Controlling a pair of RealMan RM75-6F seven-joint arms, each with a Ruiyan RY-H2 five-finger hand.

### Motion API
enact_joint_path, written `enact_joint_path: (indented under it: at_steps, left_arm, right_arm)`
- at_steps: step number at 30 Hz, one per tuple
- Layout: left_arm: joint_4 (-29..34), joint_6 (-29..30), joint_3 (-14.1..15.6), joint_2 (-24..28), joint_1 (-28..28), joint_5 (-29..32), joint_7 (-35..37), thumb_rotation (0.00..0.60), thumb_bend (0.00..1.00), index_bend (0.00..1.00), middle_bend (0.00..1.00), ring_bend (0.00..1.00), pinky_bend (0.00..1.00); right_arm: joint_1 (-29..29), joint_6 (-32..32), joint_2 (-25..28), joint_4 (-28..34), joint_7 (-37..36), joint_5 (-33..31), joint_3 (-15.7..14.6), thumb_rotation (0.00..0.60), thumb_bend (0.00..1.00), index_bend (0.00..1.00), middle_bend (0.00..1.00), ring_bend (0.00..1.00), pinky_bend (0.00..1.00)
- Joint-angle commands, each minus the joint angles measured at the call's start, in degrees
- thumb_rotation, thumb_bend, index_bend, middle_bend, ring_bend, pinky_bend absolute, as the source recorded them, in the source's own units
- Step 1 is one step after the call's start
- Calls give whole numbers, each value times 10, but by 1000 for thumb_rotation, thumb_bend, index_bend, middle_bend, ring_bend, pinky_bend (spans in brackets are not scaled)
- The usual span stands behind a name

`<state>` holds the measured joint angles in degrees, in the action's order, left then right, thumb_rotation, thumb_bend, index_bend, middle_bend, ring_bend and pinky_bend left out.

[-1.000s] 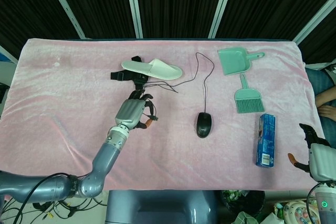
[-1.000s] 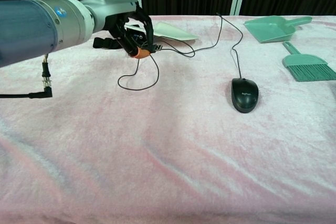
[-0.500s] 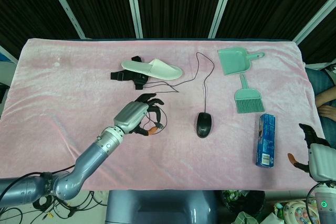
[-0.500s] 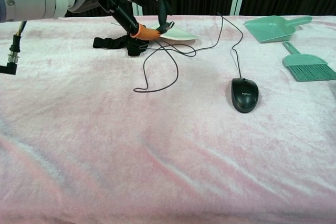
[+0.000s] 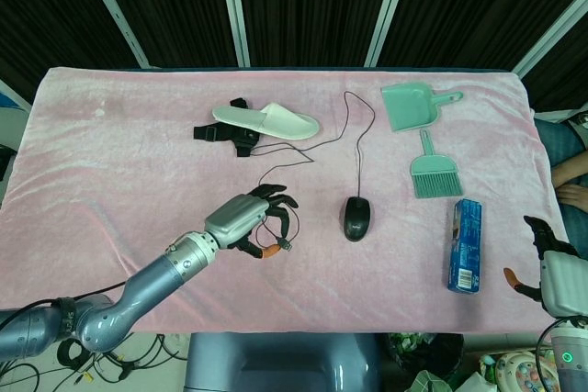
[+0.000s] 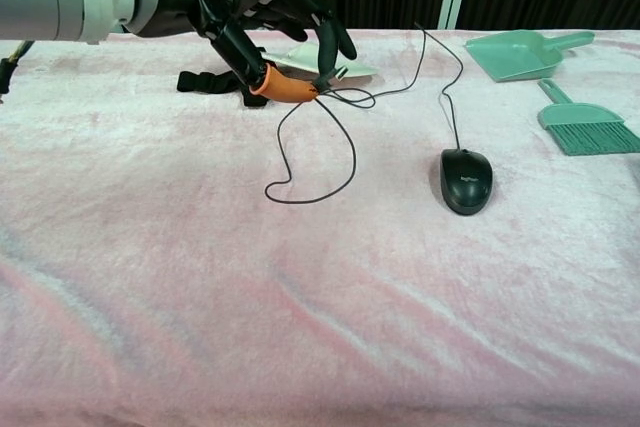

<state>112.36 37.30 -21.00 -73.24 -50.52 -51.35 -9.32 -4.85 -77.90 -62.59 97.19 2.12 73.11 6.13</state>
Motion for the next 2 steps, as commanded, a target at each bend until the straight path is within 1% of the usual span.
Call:
enact_joint_path:
  at_steps: [1,2]
  left_arm:
    - [1,5,6,2,-6,-1,8,600,394,649,192,0,0]
    - [1,7,8,3,-8,-1,10,600,394,649,192,0,0]
  right_arm:
    - [0,0,0,0,-1,0,0,600,165,135,132,329,272]
    - [0,1,0,0,-1,-1,0,600,165,135,132,329,272]
